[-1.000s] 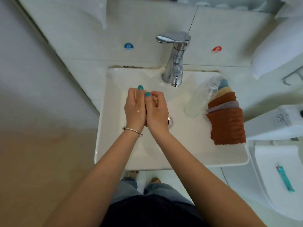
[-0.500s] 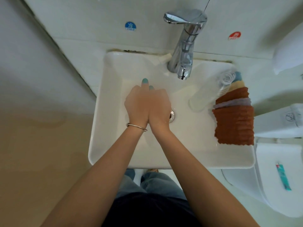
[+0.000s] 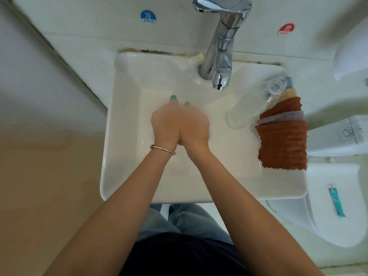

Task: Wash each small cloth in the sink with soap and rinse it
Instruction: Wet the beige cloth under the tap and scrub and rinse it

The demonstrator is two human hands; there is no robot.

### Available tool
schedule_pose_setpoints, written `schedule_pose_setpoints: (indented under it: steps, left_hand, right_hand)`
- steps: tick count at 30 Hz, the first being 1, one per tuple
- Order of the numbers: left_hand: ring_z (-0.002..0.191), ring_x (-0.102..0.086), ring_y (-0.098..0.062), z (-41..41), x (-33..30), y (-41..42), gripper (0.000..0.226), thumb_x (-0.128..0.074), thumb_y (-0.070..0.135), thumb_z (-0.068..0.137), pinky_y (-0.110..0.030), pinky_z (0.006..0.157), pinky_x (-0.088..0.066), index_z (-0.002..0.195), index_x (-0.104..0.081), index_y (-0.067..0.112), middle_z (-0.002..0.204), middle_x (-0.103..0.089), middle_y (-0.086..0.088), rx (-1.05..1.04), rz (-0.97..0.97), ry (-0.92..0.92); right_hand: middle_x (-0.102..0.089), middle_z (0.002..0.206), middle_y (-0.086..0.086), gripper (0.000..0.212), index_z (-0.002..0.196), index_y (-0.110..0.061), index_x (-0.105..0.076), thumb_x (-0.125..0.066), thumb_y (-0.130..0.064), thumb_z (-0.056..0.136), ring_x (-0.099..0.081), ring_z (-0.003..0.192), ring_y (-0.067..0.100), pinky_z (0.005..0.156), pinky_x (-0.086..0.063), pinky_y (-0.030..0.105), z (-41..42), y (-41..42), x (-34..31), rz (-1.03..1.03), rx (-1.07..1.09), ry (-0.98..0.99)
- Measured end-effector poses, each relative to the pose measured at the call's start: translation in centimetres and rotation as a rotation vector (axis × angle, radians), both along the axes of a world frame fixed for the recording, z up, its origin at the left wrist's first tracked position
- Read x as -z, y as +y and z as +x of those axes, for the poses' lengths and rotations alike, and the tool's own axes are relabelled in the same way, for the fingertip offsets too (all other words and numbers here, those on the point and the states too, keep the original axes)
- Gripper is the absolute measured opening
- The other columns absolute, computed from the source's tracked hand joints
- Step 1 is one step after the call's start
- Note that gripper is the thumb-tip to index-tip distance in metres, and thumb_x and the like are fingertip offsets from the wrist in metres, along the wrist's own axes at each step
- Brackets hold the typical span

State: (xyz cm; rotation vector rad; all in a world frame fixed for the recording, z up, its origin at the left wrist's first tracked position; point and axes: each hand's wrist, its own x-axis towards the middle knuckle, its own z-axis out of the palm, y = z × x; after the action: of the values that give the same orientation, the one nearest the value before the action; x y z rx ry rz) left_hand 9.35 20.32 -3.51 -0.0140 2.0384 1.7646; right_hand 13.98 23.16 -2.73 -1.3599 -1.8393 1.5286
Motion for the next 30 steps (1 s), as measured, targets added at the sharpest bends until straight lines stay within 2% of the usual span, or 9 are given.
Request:
schedule_pose_setpoints:
  steps: [10,13,15,17,19,22,25,27,30]
  left_hand:
    - [0.046,-0.03,-0.009,1.3,-0.8,-0.7,0.055,-0.049,0.022,0.099,-0.028,0.054,-0.031,0.048,-0.03,0.017,0.039,-0.031,0.012,0.036,0.038,0.034]
    - [0.055,-0.045,-0.007,1.5,-4.0,-0.7,0.045,-0.052,0.038,0.097,-0.022,0.058,-0.039,0.06,-0.044,0.015,0.057,-0.049,0.008,0.124,0.062,0.061]
    - [0.067,-0.058,-0.008,1.2,-6.3,-0.9,0.036,-0.058,0.044,0.093,-0.023,0.065,-0.047,0.072,-0.054,0.015,0.072,-0.06,0.005,0.143,0.101,0.044]
    - [0.083,-0.067,-0.015,0.4,-8.6,-1.4,0.029,-0.071,0.039,0.082,-0.03,0.076,-0.053,0.089,-0.063,0.011,0.089,-0.069,-0.004,0.108,0.221,-0.012]
    - [0.094,-0.067,-0.023,-0.5,-10.9,-2.2,0.046,-0.076,0.029,0.068,-0.037,0.084,-0.054,0.102,-0.066,0.0,0.102,-0.07,-0.014,0.147,0.379,-0.056]
    - [0.102,-0.065,-0.03,-1.8,-14.5,-2.7,0.053,-0.074,0.016,0.073,-0.039,0.089,-0.053,0.119,-0.06,-0.007,0.114,-0.067,-0.021,0.297,0.429,0.004]
    - [0.095,-0.065,-0.03,-3.4,-19.0,-2.2,0.034,-0.064,0.002,0.09,-0.039,0.078,-0.056,0.123,-0.055,0.0,0.111,-0.065,-0.017,0.373,0.427,0.11]
    - [0.088,-0.064,-0.026,-4.1,-22.3,-1.5,0.023,-0.06,0.001,0.092,-0.033,0.067,-0.055,0.111,-0.057,0.013,0.102,-0.064,-0.009,0.412,0.39,0.218]
    - [0.087,-0.061,-0.027,-4.9,-26.7,-0.6,0.018,-0.062,0.007,0.093,-0.031,0.064,-0.051,0.1,-0.058,0.023,0.097,-0.064,-0.01,0.51,0.303,0.396]
  right_hand:
    - [-0.037,0.052,-0.001,0.047,0.056,-0.014,-0.032,-0.045,-0.019,0.101,-0.035,0.055,0.015,0.055,-0.031,0.029,1.4,-0.4,-0.8,0.018,-0.036,0.088]
    - [-0.046,0.063,-0.003,0.037,0.066,-0.015,-0.041,-0.05,-0.028,0.099,-0.043,0.062,0.012,0.06,-0.037,0.029,2.0,-0.1,-3.7,-0.034,-0.006,0.183]
    - [-0.051,0.071,-0.009,0.027,0.076,-0.018,-0.046,-0.051,-0.032,0.1,-0.049,0.063,0.003,0.061,-0.042,0.021,2.5,0.1,-6.1,-0.047,-0.006,0.271]
    - [-0.054,0.077,-0.009,0.019,0.087,-0.018,-0.047,-0.048,-0.031,0.101,-0.051,0.062,-0.005,0.06,-0.044,0.015,2.9,0.5,-8.6,-0.018,-0.02,0.35]
    - [-0.054,0.083,-0.007,0.013,0.094,-0.019,-0.046,-0.047,-0.03,0.102,-0.052,0.067,-0.003,0.059,-0.045,0.013,3.0,1.1,-11.1,-0.013,-0.008,0.419]
    - [-0.055,0.088,-0.005,0.014,0.095,-0.02,-0.046,-0.053,-0.032,0.099,-0.055,0.076,0.006,0.065,-0.05,0.018,2.5,2.1,-15.0,-0.031,-0.005,0.474]
    - [-0.057,0.095,0.0,0.027,0.099,-0.013,-0.049,-0.065,-0.033,0.092,-0.058,0.083,0.011,0.07,-0.051,0.025,1.7,3.1,-19.4,0.002,-0.07,0.452]
    - [-0.058,0.089,0.001,0.023,0.089,-0.014,-0.053,-0.071,-0.029,0.087,-0.057,0.079,0.011,0.068,-0.049,0.024,1.7,4.1,-22.2,0.06,-0.124,0.433]
    - [-0.057,0.081,0.0,0.023,0.082,-0.015,-0.052,-0.074,-0.024,0.084,-0.056,0.075,0.014,0.07,-0.048,0.031,2.1,6.3,-25.9,0.086,-0.182,0.451]
